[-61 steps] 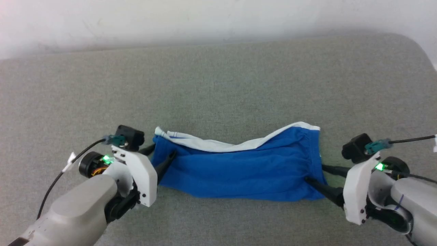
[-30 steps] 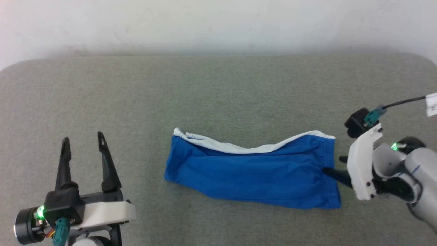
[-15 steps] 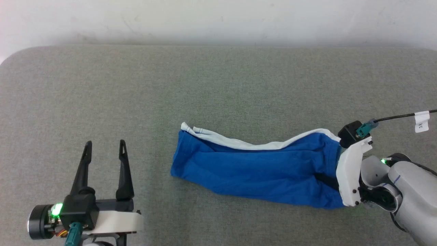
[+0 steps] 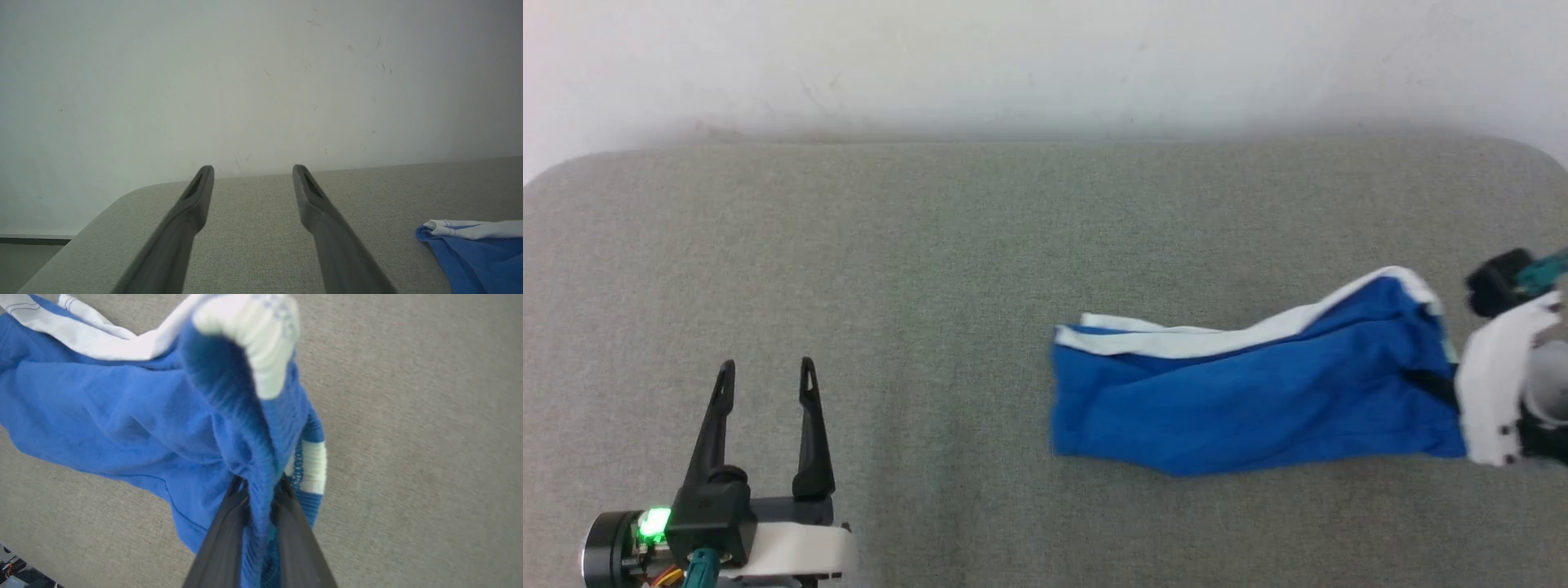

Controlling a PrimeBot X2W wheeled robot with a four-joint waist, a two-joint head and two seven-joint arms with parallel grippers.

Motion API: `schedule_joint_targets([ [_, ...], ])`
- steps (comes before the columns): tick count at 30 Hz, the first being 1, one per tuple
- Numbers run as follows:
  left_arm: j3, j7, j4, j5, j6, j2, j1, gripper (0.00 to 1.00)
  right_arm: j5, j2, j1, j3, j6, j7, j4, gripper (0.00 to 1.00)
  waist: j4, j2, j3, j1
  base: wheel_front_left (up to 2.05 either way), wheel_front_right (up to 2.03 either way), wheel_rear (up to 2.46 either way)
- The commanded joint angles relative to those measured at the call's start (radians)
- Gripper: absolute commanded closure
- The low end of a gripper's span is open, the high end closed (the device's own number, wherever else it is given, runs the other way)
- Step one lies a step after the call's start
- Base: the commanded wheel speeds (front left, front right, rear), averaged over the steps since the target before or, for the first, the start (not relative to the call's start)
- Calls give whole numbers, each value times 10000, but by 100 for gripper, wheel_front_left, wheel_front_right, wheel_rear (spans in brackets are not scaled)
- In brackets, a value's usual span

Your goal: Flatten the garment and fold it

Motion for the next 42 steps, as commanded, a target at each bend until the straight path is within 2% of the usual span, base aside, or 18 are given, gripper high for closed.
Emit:
schedule_joint_targets([
  [1,41,-47,24,100,-60,-45,154,0,65,-102,212,-97,-21,40,-25,100,0,-1,-41,-1,0,0,0],
  [5,29,-47,54,191,-96,-70,236,0,70,-616,442,-309,-21,302,-390,100,20,-1,-147,-1,0,0,0],
  [9,16,-47,76,231,-99,-102,291,0,40,-731,495,-365,-21,546,-1480,100,25,-1,-215,-1,0,0,0],
  [15,-134,-47,44,279,-123,-180,142,0,-15,-415,237,-230,-21,1159,-3415,100,209,-1,-108,-1,0,0,0],
  [19,-243,-47,2,273,-126,-259,-48,0,-312,201,-289,-25,-21,1526,-3857,100,432,-1,167,-1,0,0,0],
  [24,-385,-47,79,242,-144,-384,-415,0,-806,1380,-1052,479,-21,1820,-3121,100,778,-1,554,-1,0,0,0],
  [29,-458,-47,165,202,-142,-498,-718,0,-1350,2289,-1484,1187,-21,1863,-1546,100,1089,-1,858,-1,0,0,0],
  [35,-457,-47,221,171,-137,-599,-893,0,-1747,2904,-1450,2056,-21,1503,313,100,1274,-1,1071,-1,0,0,0],
  [39,-329,-47,287,166,-109,-618,-861,0,-1617,3143,-1396,2528,-21,1049,811,100,1144,-1,986,-1,0,0,0],
  [40,-287,-47,321,167,-105,-612,-828,0,-1578,3160,-1428,2618,-21,847,798,96,1074,-1,915,-1,0,0,0],
  [41,-254,-47,356,171,-110,-602,-790,0,-1548,3140,-1479,2693,-21,616,737,65,1006,-1,838,-1,0,0,0],
  [42,-229,-47,383,171,-127,-589,-747,0,-1516,3086,-1539,2733,-21,349,633,51,938,-1,751,-1,0,0,0],
])
